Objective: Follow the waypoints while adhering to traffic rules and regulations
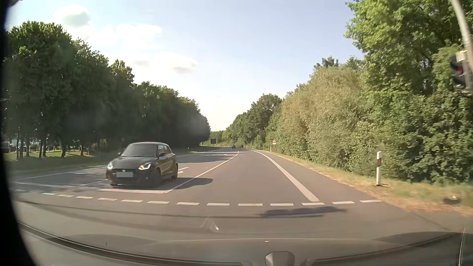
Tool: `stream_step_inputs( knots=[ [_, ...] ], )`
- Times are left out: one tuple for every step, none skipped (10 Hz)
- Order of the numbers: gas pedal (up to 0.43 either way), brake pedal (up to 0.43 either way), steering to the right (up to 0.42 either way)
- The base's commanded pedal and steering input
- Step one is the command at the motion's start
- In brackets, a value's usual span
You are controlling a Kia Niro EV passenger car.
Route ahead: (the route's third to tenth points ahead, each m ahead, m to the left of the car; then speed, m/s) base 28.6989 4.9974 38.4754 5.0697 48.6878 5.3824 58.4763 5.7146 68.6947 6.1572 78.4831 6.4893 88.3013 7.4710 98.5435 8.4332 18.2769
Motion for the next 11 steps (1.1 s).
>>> stream_step_inputs(
  knots=[
    [0.169, 0.006, 0.000],
    [0.169, 0.006, 0.002],
    [0.169, 0.006, 0.002],
    [0.169, 0.006, 0.002],
    [0.169, 0.006, -0.002],
    [0.169, 0.006, -0.006],
    [0.169, 0.006, -0.008],
    [0.169, 0.006, -0.008],
    [0.169, 0.006, -0.006],
    [0.169, 0.006, -0.005],
    [0.169, 0.006, -0.003]
  ],
)
